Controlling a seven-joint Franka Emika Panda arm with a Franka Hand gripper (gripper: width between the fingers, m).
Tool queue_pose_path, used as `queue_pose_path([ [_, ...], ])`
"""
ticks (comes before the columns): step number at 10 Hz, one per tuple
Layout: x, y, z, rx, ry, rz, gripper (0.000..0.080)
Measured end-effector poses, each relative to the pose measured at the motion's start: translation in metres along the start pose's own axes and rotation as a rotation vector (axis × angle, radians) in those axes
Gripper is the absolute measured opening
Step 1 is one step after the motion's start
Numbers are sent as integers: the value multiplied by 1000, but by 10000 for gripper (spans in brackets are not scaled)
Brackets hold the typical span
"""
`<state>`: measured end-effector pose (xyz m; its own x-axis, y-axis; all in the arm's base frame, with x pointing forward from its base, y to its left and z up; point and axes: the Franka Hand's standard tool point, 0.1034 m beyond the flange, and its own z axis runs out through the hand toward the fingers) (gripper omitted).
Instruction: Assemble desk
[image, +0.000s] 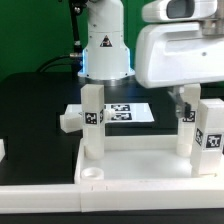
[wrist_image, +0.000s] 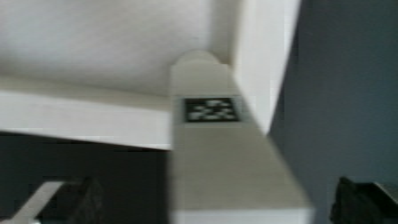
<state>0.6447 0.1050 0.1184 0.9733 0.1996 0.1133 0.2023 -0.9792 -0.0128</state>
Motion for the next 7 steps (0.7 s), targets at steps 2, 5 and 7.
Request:
queue_pose_path([
  [2,0,10,3,-4,4,57,648],
  [5,0,10,3,-2,4,191,388],
  [7,0,6,4,-2,3,392,290],
])
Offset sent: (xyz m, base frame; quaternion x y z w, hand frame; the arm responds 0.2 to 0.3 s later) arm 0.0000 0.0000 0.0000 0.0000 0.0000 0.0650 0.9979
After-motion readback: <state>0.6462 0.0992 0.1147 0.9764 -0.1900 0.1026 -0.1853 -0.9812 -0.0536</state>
